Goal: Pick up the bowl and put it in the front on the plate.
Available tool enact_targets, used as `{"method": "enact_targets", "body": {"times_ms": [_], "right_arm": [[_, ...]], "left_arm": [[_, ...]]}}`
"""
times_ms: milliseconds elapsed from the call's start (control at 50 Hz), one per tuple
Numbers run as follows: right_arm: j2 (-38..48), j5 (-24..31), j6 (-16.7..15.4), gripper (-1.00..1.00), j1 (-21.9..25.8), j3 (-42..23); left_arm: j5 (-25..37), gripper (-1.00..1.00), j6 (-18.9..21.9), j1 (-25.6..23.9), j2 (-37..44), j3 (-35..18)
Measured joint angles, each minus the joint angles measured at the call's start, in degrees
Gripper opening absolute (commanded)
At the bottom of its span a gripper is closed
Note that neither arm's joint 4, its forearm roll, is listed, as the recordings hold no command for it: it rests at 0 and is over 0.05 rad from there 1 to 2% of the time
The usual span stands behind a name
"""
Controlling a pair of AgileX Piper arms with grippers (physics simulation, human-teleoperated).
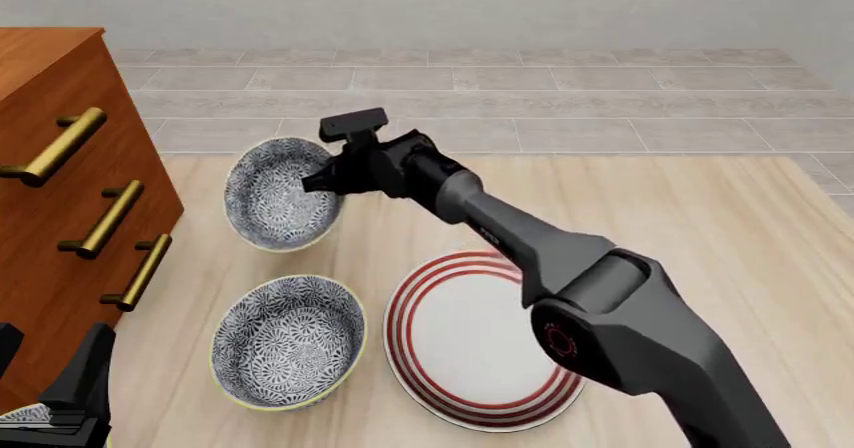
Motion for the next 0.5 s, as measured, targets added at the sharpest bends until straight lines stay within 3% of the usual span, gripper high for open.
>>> {"method": "enact_targets", "body": {"times_ms": [500], "right_arm": [[-11.05,-3.72,-0.48,-1.00,-1.50,12.24]], "left_arm": [[0.00,1.00,0.00,0.00,0.00,0.00]]}}
